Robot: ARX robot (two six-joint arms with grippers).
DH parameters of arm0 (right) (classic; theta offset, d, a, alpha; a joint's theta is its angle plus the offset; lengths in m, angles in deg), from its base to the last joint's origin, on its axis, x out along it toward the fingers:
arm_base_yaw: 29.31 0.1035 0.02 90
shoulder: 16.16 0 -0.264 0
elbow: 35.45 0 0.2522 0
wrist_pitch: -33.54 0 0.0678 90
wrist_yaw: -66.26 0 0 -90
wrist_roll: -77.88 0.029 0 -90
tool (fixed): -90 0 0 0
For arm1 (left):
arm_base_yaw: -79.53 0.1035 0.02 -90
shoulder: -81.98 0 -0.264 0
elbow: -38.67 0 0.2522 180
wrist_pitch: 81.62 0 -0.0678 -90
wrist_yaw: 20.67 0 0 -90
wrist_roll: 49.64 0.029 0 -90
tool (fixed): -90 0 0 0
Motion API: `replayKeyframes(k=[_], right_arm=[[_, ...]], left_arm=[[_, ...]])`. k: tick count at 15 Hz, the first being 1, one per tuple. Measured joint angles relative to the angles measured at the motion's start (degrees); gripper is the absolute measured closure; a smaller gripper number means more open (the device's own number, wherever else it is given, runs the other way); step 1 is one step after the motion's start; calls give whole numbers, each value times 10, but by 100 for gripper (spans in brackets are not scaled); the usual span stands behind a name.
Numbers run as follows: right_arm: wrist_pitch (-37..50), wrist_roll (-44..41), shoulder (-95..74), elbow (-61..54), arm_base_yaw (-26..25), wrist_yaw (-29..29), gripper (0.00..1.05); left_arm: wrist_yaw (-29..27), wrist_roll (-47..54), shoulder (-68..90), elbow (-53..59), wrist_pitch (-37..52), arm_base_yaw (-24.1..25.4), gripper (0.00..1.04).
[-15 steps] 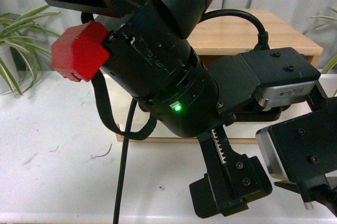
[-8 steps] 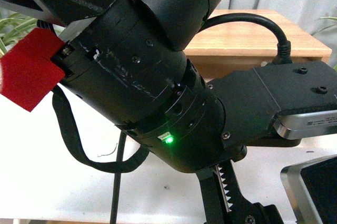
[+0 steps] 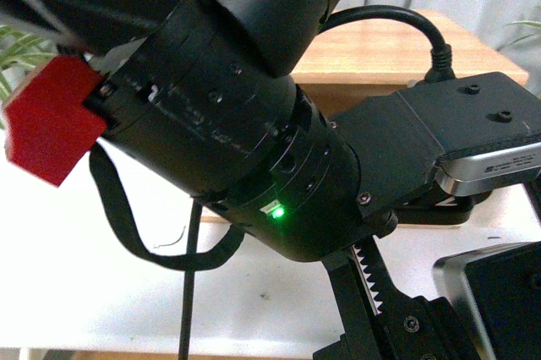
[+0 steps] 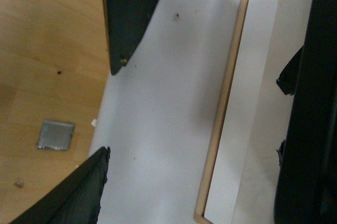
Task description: Pull drawer
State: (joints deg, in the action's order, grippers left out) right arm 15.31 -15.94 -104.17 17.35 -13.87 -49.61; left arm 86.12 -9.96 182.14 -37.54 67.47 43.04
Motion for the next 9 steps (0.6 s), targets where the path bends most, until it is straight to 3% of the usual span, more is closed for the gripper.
replayKeyframes(k=[4, 7, 9], right_arm=[[17, 14, -1, -11, 3, 8, 6], [85, 16, -8, -26, 14, 22, 6], [101, 70, 24, -27, 22, 20, 6]], left_arm=[[12, -12, -7, 9, 10, 0, 7], [12, -20, -18, 15, 29, 16, 7], [40, -70, -64, 37, 57, 38, 7]])
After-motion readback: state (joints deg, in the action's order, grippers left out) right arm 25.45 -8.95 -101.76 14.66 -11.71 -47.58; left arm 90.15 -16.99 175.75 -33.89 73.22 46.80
